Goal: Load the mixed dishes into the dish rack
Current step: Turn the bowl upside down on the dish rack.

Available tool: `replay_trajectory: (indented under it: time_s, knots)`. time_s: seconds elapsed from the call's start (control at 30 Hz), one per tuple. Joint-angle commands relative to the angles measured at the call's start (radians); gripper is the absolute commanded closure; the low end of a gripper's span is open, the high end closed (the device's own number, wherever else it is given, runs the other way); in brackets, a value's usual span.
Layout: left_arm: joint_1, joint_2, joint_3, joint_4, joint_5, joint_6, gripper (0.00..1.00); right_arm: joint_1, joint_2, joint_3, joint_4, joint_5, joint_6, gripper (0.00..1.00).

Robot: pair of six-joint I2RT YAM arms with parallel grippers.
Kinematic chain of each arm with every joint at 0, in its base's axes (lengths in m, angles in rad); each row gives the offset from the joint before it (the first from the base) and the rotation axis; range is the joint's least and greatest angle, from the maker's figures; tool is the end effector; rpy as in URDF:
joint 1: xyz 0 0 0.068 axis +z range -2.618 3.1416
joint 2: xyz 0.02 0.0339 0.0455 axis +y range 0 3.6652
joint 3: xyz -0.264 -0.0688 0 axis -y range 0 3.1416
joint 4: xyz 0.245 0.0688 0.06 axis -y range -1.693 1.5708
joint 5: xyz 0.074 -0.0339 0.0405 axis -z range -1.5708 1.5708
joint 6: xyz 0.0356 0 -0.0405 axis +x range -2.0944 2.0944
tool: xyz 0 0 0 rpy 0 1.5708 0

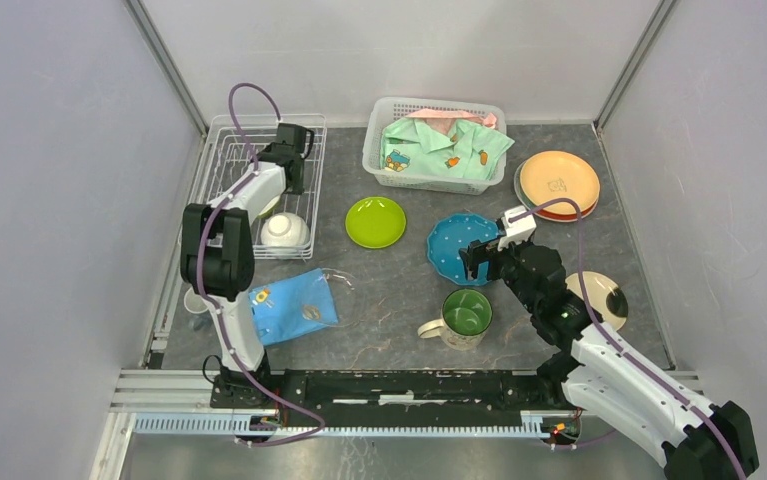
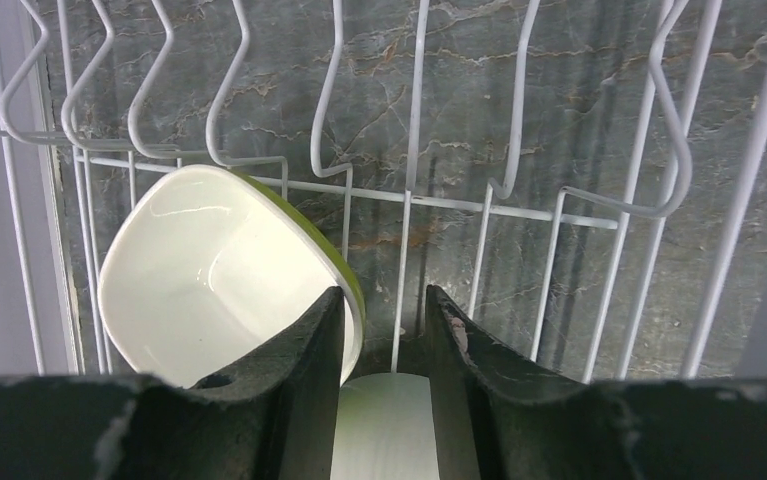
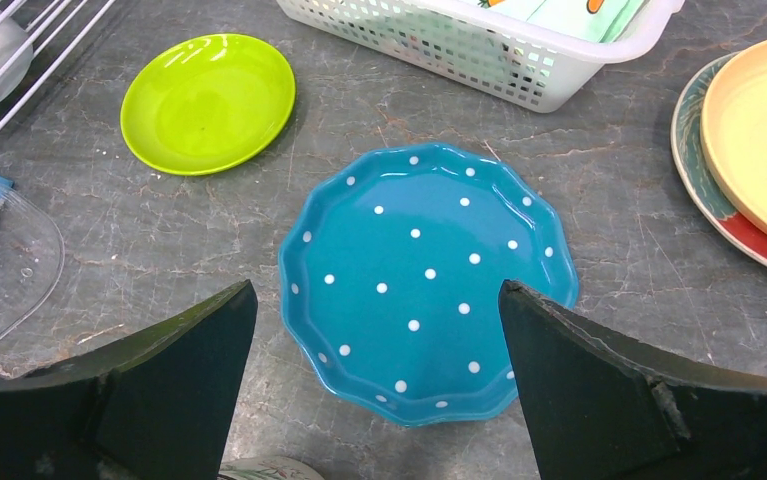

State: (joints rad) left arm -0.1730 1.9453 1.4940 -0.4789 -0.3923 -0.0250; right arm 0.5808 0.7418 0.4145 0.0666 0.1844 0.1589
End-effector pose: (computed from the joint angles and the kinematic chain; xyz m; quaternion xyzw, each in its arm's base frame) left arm 0.4231 -0.0601 0.2206 0.0076 0.9329 0.1536 0.3256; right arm 0.1557 0.0944 0.2418 -0.1105 0.7839 0.1512 0.5920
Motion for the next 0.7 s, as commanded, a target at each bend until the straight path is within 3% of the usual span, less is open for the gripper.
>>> replay_trajectory:
  time_s: [0.0, 0.43, 0.67]
  knots:
    - [-0.013, 0.023, 0.039, 0.002, -0.033, 0.059, 0.57, 0.004, 0.001, 0.006, 0.046, -0.002, -0.006, 0.02]
    - [-0.029, 0.024, 0.060, 0.002, -0.127, 0.082, 0.55, 0.002, -0.005, 0.006, 0.048, 0.003, -0.007, 0.02]
    - [-0.029, 0.055, 0.043, 0.011, -0.132, 0.069, 0.59, 0.003, -0.008, 0.008, 0.047, 0.003, -0.007, 0.02]
